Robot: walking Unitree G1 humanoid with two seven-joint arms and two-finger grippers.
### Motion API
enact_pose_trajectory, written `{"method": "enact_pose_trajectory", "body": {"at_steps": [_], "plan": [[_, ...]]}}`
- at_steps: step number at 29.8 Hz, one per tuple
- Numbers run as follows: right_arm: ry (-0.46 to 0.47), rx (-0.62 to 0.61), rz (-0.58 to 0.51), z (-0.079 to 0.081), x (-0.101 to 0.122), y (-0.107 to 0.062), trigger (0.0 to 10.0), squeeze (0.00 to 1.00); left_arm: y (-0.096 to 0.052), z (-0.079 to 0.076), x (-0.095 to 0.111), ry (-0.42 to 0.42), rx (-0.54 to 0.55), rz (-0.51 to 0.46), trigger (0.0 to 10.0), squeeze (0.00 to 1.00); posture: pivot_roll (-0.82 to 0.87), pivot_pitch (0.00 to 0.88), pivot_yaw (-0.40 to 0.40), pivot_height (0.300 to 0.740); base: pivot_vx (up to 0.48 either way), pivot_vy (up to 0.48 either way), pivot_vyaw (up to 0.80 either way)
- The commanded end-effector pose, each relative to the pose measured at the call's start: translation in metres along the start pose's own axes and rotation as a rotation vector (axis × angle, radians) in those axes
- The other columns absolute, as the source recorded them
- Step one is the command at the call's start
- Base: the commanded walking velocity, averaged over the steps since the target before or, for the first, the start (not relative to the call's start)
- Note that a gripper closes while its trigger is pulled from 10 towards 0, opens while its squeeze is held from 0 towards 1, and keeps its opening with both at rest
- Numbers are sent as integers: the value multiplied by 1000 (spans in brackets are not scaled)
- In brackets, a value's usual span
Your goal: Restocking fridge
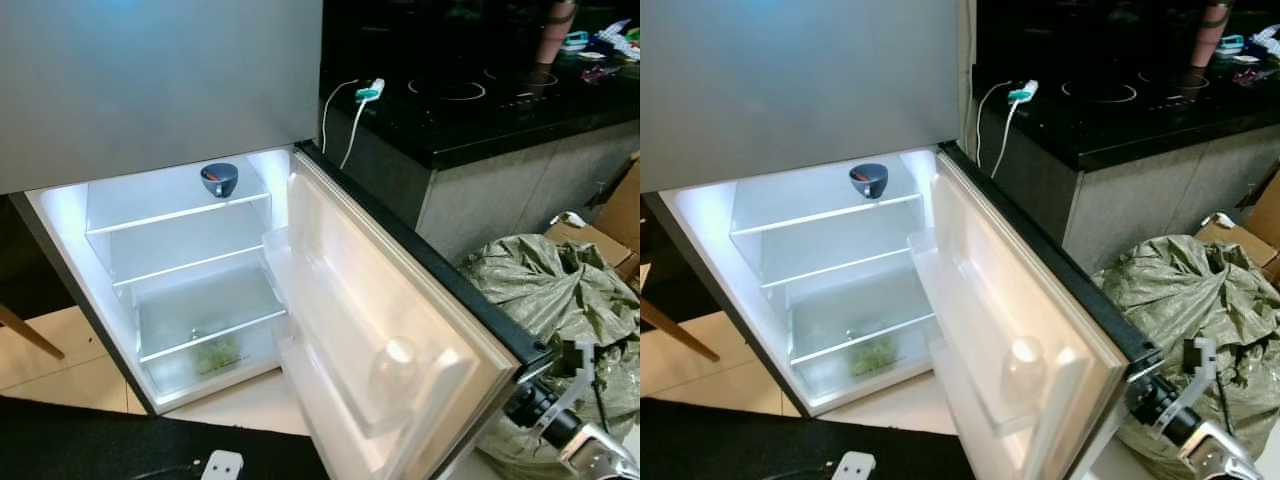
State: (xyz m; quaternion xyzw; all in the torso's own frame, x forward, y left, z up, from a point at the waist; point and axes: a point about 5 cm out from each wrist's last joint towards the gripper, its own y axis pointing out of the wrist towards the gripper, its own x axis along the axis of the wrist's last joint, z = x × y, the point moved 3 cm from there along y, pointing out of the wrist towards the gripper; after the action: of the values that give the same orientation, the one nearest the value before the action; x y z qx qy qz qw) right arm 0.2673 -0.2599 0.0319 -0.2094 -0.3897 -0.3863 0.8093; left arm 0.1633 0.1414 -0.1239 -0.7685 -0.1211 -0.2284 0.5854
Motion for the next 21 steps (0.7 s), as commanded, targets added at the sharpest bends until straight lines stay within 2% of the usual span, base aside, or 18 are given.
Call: {"method": "enact_pose_trajectory", "body": {"at_steps": [1, 4, 10, 12, 17, 21], "plan": [[3, 91, 88, 13, -18, 12, 10000, 0, -2, 4, -4, 8, 7, 14, 10000, 0, -91, 25, 15, 740, 0, 0, 0], [0, 111, 110, 16, -22, 15, 10000, 0, -2, 4, -4, 8, 7, 14, 10000, 0, -91, 25, 15, 740, 0, 0, 0], [-4, 218, 168, 33, -35, 30, 10000, 0, -2, 4, -4, 10, 8, 15, 10000, 0, -89, 27, 17, 740, 0, 0, 0], [-17, 286, 200, 46, -42, 40, 10000, 0, -2, 4, -4, 9, 8, 16, 10000, 0, -88, 29, 15, 740, 0, 0, 0], [-42, 350, 217, 60, -44, 52, 10000, 0, -2, 4, -5, 8, 8, 17, 10000, 0, -89, 28, 12, 740, 0, 0, 0], [-103, 401, 196, 77, -42, 73, 10000, 0, -2, 4, -5, 7, 7, 17, 10000, 0, -90, 26, 11, 740, 0, 0, 0]]}}
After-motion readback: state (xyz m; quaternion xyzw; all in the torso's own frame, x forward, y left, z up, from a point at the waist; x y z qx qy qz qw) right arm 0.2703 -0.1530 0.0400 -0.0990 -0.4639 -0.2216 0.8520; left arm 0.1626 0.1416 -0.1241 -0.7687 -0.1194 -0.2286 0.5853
